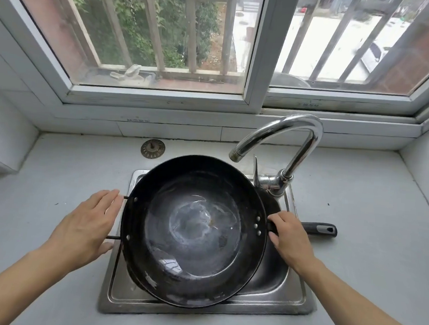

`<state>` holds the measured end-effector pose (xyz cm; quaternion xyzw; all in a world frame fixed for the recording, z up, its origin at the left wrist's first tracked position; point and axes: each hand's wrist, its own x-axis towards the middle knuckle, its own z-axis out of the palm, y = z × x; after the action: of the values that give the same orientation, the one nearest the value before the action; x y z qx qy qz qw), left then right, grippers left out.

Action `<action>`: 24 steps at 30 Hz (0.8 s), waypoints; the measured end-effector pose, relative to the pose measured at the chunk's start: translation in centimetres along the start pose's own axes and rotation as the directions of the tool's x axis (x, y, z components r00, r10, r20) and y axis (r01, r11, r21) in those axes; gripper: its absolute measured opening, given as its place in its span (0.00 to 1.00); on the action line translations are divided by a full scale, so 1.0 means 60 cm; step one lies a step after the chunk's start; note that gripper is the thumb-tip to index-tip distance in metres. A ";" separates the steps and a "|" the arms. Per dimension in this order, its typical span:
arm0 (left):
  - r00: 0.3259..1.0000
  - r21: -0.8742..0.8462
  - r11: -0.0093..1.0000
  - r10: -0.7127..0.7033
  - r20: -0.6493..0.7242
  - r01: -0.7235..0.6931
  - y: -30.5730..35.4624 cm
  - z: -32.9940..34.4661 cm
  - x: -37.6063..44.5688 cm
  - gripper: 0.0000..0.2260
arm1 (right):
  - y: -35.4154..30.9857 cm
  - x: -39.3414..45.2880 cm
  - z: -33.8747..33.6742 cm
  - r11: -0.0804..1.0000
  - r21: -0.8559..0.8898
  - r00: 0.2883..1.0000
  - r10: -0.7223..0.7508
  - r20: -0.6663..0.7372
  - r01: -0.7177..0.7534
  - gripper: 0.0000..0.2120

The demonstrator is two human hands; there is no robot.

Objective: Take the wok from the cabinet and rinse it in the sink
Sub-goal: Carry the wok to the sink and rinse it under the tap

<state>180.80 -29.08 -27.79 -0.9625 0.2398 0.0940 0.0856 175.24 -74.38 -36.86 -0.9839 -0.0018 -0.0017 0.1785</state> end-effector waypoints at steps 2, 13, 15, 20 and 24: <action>1.000 -0.010 1.000 0.003 -0.003 -0.003 -0.001 -0.002 0.008 0.49 | 0.002 0.000 0.000 1.000 -0.005 1.000 -0.021 -0.010 0.021 0.13; 0.999 0.040 0.998 0.044 0.016 -0.044 0.010 -0.007 0.034 0.48 | 0.021 -0.005 -0.001 0.989 -0.124 0.995 -0.091 -0.039 0.086 0.22; 0.998 0.051 0.997 0.054 0.027 -0.055 0.007 -0.008 0.037 0.47 | 0.025 -0.002 0.001 0.981 -0.159 0.993 -0.113 -0.033 0.107 0.23; 0.996 0.074 0.994 0.080 0.039 -0.083 -0.006 -0.007 0.045 0.47 | 0.030 0.005 -0.005 0.964 -0.227 0.991 -0.133 0.026 0.135 0.23; 0.994 0.041 0.994 0.097 0.053 -0.099 -0.013 -0.007 0.047 0.45 | 0.033 0.005 -0.011 0.961 -0.222 0.986 -0.162 0.039 0.167 0.23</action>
<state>183.65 -29.73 -27.92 -0.9448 0.2863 0.1173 0.1078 175.54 -76.47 -36.92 -0.9942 -0.0852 -0.0068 0.0655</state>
